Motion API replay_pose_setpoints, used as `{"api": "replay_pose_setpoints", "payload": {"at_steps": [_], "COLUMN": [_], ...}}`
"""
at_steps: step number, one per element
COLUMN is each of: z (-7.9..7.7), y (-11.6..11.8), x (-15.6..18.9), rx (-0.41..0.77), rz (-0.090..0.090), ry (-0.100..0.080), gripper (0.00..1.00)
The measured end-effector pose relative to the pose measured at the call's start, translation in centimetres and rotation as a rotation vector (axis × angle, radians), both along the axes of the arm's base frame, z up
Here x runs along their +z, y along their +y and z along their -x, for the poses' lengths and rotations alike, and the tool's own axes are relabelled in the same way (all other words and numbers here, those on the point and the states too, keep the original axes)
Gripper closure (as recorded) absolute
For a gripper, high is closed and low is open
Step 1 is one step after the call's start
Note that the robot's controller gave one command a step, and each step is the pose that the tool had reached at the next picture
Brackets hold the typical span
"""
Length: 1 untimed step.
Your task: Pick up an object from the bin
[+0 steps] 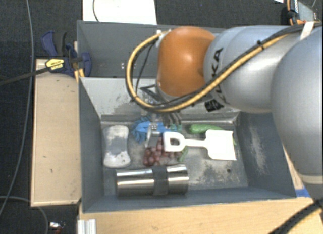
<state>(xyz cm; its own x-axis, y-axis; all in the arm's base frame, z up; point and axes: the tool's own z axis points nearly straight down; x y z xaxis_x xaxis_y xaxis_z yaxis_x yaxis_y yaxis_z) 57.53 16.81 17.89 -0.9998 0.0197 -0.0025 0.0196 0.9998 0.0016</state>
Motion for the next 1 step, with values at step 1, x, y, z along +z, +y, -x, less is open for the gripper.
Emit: {"api": "replay_pose_setpoints", "payload": {"at_steps": [1], "z": [0.0], "y": [0.0], "x": [0.0], "rx": [0.0], "rz": [0.0], "ry": [0.0], "gripper": [0.0]}}
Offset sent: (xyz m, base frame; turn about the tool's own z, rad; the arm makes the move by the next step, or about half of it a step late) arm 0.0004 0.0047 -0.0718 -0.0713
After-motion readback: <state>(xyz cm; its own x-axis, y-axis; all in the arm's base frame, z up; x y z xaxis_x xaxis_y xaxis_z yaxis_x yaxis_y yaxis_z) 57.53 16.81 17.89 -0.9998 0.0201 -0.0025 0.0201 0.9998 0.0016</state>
